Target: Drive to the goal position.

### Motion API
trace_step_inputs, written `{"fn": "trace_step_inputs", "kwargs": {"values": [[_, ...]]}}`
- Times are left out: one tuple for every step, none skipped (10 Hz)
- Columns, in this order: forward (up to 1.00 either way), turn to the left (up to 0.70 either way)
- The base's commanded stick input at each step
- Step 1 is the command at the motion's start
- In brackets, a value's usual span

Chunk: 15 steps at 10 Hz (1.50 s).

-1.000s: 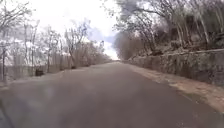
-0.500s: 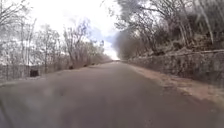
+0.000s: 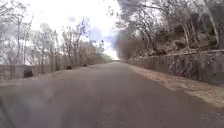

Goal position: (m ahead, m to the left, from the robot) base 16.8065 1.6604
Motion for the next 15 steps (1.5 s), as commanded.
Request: {"fn": "trace_step_inputs", "kwargs": {"values": [[0.7, 0.0], [0.7, 0.0], [0.7, 0.0], [0.7, 0.0], [0.7, 0.0], [0.7, 0.0], [0.7, 0.0], [0.7, 0.0], [0.7, 0.0], [0.7, 0.0], [0.7, 0.0], [0.7, 0.0], [0.7, 0.0], [0.7, 0.0], [0.7, 0.0]]}}
